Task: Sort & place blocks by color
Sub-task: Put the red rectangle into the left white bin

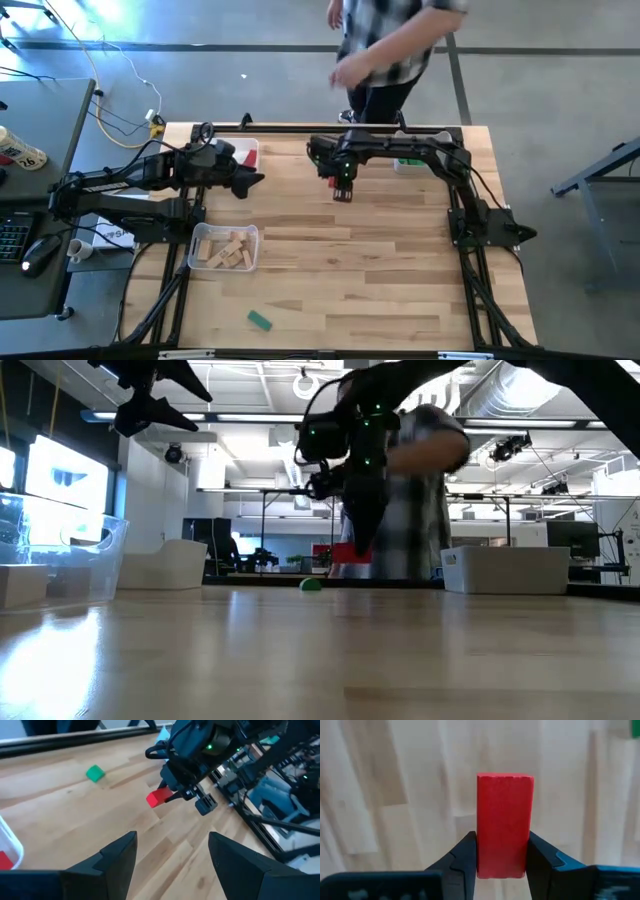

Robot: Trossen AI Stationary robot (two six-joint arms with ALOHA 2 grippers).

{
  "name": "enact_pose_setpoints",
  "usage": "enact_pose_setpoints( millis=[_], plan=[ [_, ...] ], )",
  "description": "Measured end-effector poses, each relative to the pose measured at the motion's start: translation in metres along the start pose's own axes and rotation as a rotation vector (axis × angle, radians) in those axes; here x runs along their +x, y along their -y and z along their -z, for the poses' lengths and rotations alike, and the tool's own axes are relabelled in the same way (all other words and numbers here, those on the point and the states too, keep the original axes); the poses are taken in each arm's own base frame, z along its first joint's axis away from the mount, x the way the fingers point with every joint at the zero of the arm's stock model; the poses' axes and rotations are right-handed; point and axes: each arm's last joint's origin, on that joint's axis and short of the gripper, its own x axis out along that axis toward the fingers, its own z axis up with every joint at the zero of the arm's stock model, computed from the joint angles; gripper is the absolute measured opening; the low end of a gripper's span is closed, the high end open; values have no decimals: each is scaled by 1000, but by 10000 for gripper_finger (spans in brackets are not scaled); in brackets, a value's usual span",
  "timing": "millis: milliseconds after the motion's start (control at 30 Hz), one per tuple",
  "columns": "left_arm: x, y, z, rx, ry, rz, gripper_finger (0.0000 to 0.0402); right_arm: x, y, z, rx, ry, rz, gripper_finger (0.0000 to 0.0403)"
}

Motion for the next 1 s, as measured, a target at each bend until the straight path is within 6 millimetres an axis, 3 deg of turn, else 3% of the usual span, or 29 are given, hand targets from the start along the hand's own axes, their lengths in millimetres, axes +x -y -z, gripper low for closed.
enact_pose_setpoints(
  millis=[633,767,1000],
  plan=[
    [0,1,0,-55,-19,20,232,-4,-61,-10,-33,42,-18,101],
    [0,2,2,-63,-56,56,232,-20,-73,-19,-18,102,-19,101],
    [-1,4,4,-123,-138,128,232,-65,-96,-37,16,258,16,101]
  ],
)
